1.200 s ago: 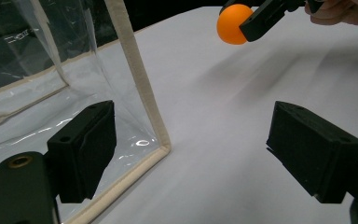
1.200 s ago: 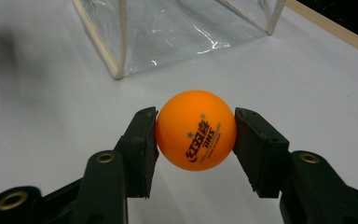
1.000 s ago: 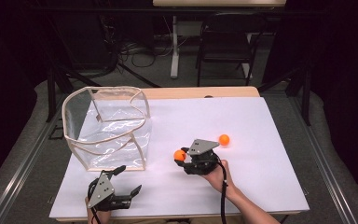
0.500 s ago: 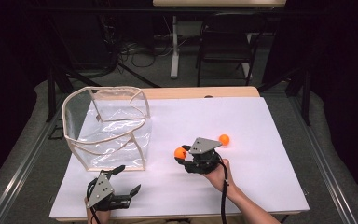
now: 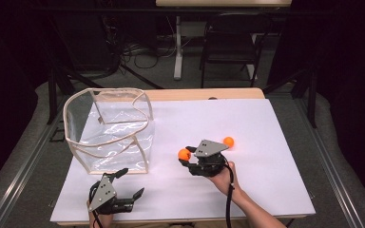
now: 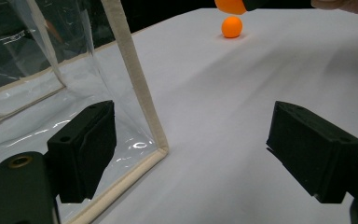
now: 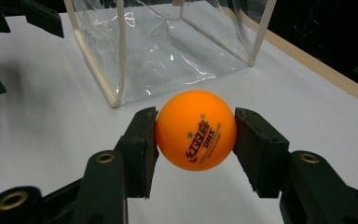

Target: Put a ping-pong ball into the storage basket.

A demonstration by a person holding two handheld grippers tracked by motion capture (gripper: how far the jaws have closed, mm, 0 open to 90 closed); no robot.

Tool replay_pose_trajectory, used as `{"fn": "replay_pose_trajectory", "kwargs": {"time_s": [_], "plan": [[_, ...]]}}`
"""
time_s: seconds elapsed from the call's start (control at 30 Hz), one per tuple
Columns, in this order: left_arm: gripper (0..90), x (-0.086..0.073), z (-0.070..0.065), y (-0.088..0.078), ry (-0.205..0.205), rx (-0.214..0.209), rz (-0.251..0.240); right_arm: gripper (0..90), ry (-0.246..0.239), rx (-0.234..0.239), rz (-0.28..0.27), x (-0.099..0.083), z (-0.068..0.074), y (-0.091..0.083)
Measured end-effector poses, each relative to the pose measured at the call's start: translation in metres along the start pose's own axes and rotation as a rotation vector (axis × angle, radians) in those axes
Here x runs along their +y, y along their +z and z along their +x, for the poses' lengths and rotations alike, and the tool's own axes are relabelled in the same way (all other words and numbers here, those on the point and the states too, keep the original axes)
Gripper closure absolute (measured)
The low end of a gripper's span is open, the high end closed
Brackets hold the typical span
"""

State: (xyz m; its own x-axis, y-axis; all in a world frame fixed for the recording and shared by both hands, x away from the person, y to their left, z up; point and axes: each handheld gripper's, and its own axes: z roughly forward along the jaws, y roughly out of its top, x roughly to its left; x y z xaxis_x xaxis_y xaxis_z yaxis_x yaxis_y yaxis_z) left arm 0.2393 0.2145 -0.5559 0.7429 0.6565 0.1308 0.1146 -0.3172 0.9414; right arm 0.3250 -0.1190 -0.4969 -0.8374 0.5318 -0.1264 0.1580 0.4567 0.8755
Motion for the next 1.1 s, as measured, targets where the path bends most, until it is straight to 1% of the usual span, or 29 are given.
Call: {"fn": "replay_pose_trajectory", "kwargs": {"time_s": [0.13, 0.33, 0.5, 0.7, 0.87, 1.1], "plan": [[15.7, 0.000, -0.001, 0.000, -0.003, -0.001, -0.002, 50.8, 0.003, -0.004, 0.002, 0.001, 0.000, -0.002], [15.7, 0.000, -0.002, 0.000, -0.005, -0.005, -0.002, 50.8, 0.004, -0.013, -0.010, 0.004, -0.001, -0.005], [15.7, 0.000, -0.001, 0.000, -0.003, -0.004, -0.004, 50.7, 0.003, -0.023, -0.009, 0.007, -0.003, -0.006], [15.7, 0.000, -0.002, -0.001, -0.001, -0.001, -0.004, 50.7, 0.006, -0.022, -0.001, 0.009, -0.004, -0.006], [15.7, 0.000, -0.001, -0.001, -0.002, 0.000, -0.003, 50.8, -0.011, -0.026, -0.002, 0.014, -0.004, -0.004], [15.7, 0.000, -0.002, -0.001, -0.005, 0.002, -0.003, 50.7, -0.018, -0.028, -0.016, 0.023, -0.006, -0.002]]}}
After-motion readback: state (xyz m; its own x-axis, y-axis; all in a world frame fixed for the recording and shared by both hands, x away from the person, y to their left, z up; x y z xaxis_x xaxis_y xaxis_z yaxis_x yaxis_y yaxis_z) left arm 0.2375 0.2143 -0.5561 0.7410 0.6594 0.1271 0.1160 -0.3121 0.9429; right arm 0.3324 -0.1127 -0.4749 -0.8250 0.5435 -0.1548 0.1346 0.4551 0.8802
